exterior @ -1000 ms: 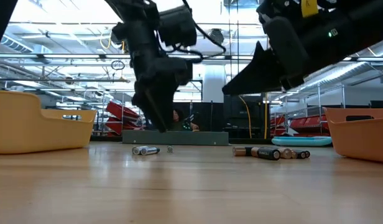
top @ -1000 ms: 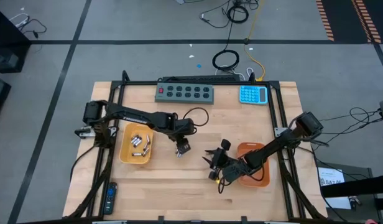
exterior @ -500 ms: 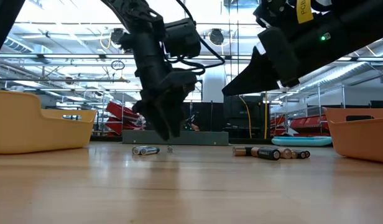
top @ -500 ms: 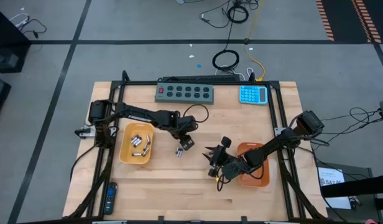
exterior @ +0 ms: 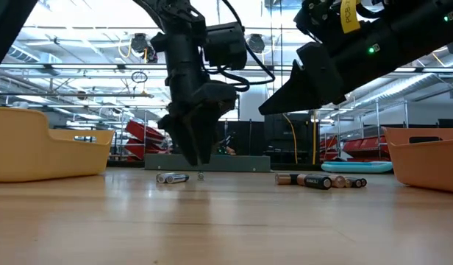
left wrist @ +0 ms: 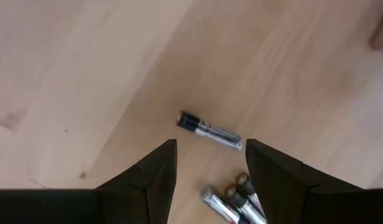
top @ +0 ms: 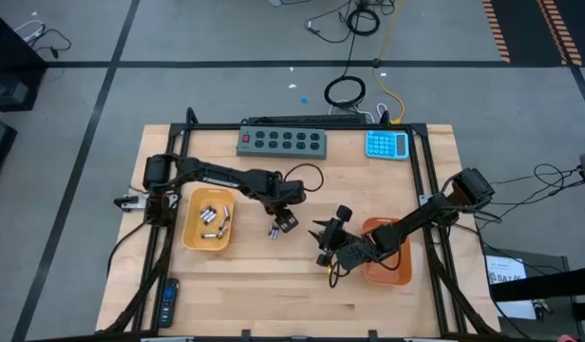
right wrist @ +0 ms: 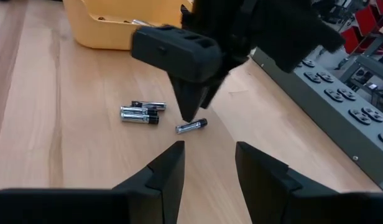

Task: Sort batteries
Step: Put the silver battery into the yellow bin

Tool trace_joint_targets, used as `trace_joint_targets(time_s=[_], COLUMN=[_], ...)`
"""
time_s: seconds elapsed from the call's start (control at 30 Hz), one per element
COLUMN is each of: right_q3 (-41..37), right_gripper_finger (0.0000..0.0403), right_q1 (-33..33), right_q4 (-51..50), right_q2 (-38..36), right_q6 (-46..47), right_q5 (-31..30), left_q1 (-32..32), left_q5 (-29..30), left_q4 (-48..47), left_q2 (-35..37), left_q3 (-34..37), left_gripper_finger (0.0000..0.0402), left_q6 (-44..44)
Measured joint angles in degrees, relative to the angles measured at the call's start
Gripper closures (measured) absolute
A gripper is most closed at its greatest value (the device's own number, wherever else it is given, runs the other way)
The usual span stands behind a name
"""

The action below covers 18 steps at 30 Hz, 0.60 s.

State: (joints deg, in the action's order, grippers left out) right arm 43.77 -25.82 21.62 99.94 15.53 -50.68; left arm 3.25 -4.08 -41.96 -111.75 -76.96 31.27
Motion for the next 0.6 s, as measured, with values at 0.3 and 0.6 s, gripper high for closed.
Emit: trace_joint_targets(time_s=[0.3,0.6], right_q3=[0.0,0.0], right_gripper_finger=[0.0269,0.0269], right_q1=[0.0,0.0], right_q4=[0.9,0.9], right_q2=[0.0,0.0], right_q6=[-1.7,-1.7], right_q5=[0.0,0.1], left_q1=[0.5,0.0], left_q5=[0.0,2.5], left_q4=[-1.0,-1.5], left_q2=[-0.7,-0.5], left_q3=[-0.4,-0.4], left_gripper_finger=[0.0201,0.0201], left_q6=[0.9,-25.7])
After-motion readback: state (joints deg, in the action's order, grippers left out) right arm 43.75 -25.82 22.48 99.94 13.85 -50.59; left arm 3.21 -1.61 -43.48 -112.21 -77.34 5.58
